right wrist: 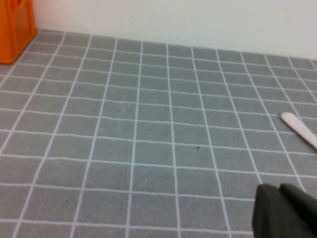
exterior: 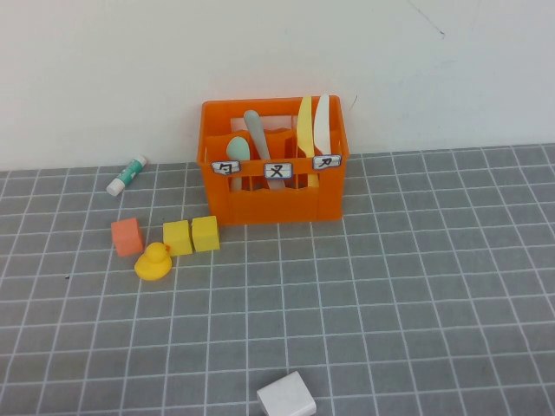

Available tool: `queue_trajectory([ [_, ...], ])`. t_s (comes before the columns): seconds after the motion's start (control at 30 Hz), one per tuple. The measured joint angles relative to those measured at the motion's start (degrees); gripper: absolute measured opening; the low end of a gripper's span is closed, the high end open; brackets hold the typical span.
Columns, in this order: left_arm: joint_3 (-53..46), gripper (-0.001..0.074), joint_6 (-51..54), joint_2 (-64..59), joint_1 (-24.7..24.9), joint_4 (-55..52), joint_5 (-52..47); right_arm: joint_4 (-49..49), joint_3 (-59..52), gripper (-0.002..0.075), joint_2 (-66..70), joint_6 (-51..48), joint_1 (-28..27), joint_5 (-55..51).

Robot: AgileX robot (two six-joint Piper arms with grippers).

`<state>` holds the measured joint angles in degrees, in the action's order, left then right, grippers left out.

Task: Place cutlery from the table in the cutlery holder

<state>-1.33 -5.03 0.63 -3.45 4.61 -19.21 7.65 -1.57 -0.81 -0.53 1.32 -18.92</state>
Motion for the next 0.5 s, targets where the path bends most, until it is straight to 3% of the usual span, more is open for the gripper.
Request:
queue_trajectory([
  [0.5,0.0,-0.0001,0.0,0.0,0.0,0.0,0.0,1.54,0.1,-0.0003,0.0,2.23,0.0,-0.44],
])
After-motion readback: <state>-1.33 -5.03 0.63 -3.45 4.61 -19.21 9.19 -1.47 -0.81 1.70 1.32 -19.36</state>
